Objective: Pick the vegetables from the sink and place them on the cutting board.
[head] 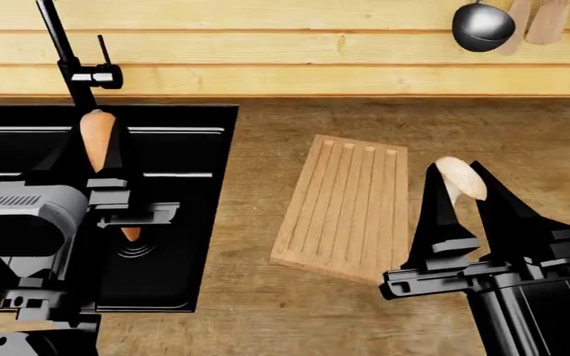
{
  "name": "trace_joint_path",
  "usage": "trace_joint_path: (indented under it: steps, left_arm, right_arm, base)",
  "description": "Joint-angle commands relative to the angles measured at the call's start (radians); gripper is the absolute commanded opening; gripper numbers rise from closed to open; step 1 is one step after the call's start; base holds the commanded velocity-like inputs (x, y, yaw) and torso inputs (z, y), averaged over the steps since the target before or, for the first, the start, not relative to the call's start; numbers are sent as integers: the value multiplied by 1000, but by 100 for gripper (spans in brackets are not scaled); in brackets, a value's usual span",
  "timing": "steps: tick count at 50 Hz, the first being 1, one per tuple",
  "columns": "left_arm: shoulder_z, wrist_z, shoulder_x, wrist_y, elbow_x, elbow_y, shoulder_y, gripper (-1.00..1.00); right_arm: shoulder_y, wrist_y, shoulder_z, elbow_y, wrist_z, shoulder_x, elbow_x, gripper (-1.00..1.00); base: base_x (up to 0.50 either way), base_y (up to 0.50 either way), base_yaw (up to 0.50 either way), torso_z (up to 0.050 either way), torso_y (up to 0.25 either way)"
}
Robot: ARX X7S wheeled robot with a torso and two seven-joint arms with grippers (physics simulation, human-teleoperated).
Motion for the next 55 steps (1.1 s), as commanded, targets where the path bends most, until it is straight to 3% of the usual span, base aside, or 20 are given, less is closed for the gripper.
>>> trace_joint_path:
  steps: [1,8,14,23,38,55]
  left_arm:
    - [5,-5,0,3,-11,4,-4,-100]
    - [4,-3,-1,5,-18,1,-7,-100]
    - [-4,-9,-6,4,-30,9,-6,-100]
    - [-17,-16,-14,6,-46,20,-5,-100]
    - [-14,-17,-17,10,-52,21,-6,-100]
    - [-21,-26,-24,12,-69,31,-7,-100]
  right_arm:
    - [11,-14,-17,28,-17,-9,-8,-100]
    - [124,67,-30,83,-4,-17,124,-100]
    - [445,301,-87,214,85,-68,418,-100]
    - [750,500,-167,500,91,-186,631,-100]
    - [927,571,-269,938,-107,-370,580,-100]
    - [933,554,-356,1171,-228,-476,479,-100]
  base:
    - [227,-500,0,0,0]
    - [184,-368,0,0,2]
    - [0,0,0,0,0]
    - [0,0,0,0,0]
    - [0,0,0,0,0]
    - [0,0,0,0,0]
